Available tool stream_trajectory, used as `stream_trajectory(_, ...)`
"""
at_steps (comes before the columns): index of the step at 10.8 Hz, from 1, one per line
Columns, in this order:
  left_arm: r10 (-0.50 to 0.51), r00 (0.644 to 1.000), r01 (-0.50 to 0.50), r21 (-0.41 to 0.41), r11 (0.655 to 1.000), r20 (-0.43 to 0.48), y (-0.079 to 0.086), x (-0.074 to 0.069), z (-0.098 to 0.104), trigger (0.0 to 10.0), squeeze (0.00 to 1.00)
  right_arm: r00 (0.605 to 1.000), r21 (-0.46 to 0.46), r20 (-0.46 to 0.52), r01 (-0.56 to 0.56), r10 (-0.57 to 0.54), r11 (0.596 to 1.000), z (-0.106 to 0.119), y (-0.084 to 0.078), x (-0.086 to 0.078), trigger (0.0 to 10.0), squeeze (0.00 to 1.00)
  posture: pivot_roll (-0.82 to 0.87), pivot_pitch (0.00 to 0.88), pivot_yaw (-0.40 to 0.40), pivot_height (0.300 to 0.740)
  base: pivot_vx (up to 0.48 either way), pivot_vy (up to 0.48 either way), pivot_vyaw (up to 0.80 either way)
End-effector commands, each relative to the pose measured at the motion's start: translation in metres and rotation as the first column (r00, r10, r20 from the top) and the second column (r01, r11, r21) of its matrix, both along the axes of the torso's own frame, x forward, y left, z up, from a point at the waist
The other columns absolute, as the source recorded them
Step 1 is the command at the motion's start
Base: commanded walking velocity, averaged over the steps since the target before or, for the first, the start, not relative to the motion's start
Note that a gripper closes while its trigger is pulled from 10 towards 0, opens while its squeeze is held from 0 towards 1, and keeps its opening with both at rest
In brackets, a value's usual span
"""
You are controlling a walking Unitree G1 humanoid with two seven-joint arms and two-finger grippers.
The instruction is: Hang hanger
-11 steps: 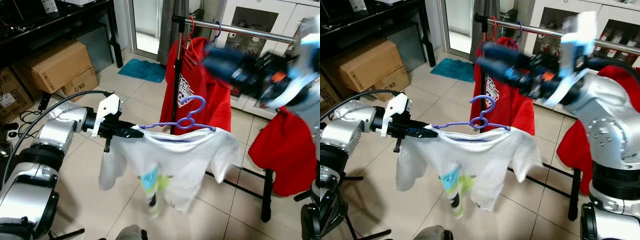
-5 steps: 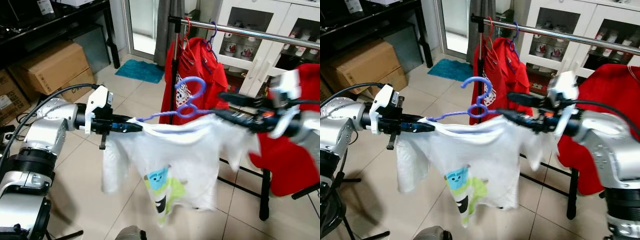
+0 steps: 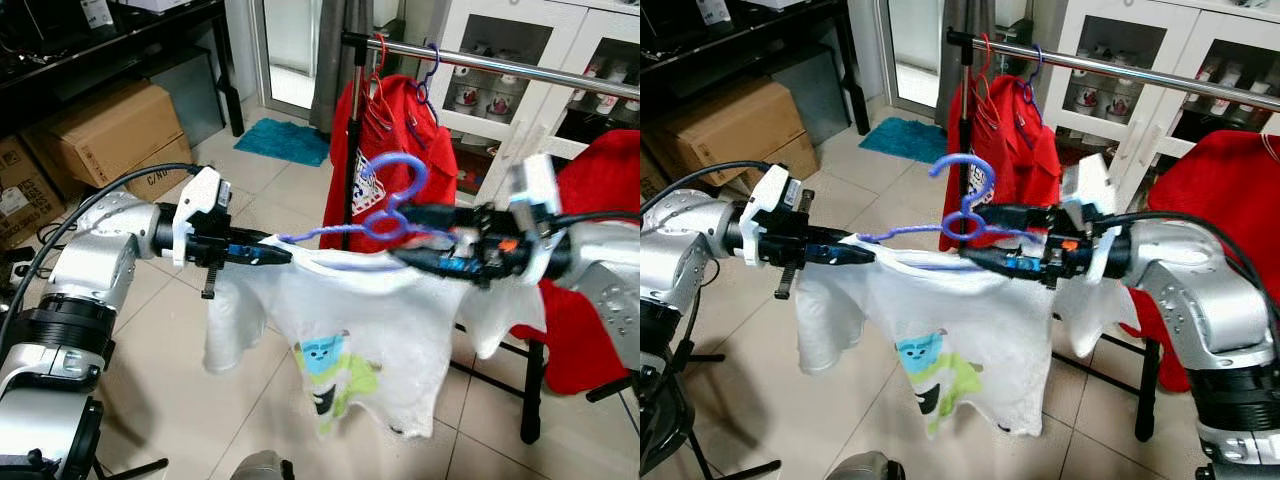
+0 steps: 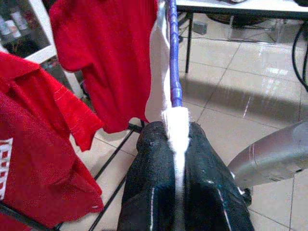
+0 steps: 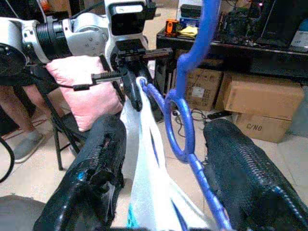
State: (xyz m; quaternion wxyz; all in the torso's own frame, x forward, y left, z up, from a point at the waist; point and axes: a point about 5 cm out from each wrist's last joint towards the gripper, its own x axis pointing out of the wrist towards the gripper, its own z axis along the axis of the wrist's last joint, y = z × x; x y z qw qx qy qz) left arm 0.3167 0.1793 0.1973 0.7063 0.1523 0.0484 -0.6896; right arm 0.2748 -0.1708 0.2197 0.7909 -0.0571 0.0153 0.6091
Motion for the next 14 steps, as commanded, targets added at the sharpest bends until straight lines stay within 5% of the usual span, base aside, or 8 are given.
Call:
stream_trajectory(1,-0.034,0.999,0.034,-0.006,0.999,0.021,-0.004,-0.002,0.006,0.0,0.0,1.0,-0.002,-0.008,-0.021,0.021,1.0,0.001,0.003,0.001,1.3,0.0,0.04,0.0,0.035,0.74,0.0,0.0,0.0)
stream_trajectory(2,-0.069,0.997,0.069,0.011,0.998,0.026,-0.009,-0.004,0.005,0.0,0.0,0.998,0.002,-0.049,-0.04,0.04,0.999,-0.004,0.005,0.002,0.0,0.0,0.04,0.0,0.037,0.74,0.0,0.0,0.0)
stream_trajectory(14,-0.014,0.999,0.014,-0.01,1.0,0.045,0.0,0.008,0.019,0.0,0.0,0.988,-0.057,-0.088,-0.135,0.13,0.989,-0.001,0.0,0.003,0.0,0.0,0.04,0.0,0.036,0.74,0.0,0.0,0.0)
